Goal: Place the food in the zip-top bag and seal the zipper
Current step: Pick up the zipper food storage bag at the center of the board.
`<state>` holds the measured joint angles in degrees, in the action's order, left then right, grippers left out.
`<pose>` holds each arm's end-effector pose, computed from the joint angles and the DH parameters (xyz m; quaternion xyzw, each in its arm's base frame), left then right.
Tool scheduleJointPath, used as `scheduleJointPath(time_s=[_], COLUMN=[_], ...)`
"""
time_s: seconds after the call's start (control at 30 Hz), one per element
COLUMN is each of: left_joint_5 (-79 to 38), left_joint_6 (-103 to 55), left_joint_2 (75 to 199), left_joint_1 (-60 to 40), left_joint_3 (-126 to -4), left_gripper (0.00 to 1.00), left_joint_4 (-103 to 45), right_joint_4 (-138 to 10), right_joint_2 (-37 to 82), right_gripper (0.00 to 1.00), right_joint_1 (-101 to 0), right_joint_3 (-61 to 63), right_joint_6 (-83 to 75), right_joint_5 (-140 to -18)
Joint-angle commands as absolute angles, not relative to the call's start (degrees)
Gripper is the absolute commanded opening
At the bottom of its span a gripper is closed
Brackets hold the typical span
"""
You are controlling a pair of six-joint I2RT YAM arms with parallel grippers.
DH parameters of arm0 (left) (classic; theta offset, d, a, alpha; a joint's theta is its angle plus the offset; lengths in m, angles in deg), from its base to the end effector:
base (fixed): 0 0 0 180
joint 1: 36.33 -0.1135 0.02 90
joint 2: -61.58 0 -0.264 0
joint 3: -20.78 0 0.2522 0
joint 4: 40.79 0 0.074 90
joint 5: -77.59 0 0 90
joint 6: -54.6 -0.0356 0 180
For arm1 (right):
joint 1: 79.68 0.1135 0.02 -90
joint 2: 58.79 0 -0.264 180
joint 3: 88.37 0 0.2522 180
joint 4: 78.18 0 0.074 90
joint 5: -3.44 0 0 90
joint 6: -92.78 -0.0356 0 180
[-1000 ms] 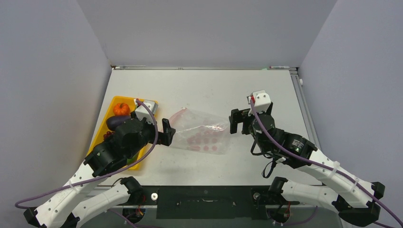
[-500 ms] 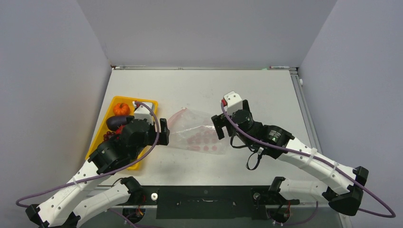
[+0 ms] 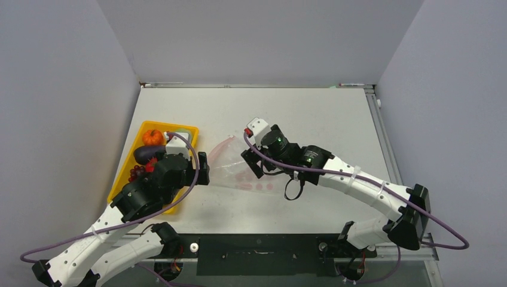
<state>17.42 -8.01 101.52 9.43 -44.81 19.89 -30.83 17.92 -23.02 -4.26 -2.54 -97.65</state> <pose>0.1040 -0.0814 0.3320 0.0196 0.8652 -0.0824 0.4942 0.1667 0.2410 0.3330 -0.3538 0.8306 0.1417 0.4060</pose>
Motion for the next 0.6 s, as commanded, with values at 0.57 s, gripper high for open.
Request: scheduleJointPath(time_s=[0.57], left_joint_5=[16.4], left_joint_6=[-9.1], left_joint_2=[99.1], left_joint_1=[9.2], left_joint_3=[-42.8], left_gripper=[0.96], left_joint_4=[17.5], right_joint_4=[-35.6], right_joint_2=[37.4], right_gripper=[0.90], right_joint_1=[-31.9], right_joint_3=[7.0], right_joint_6=[4.7], right_joint_5=[-78.9])
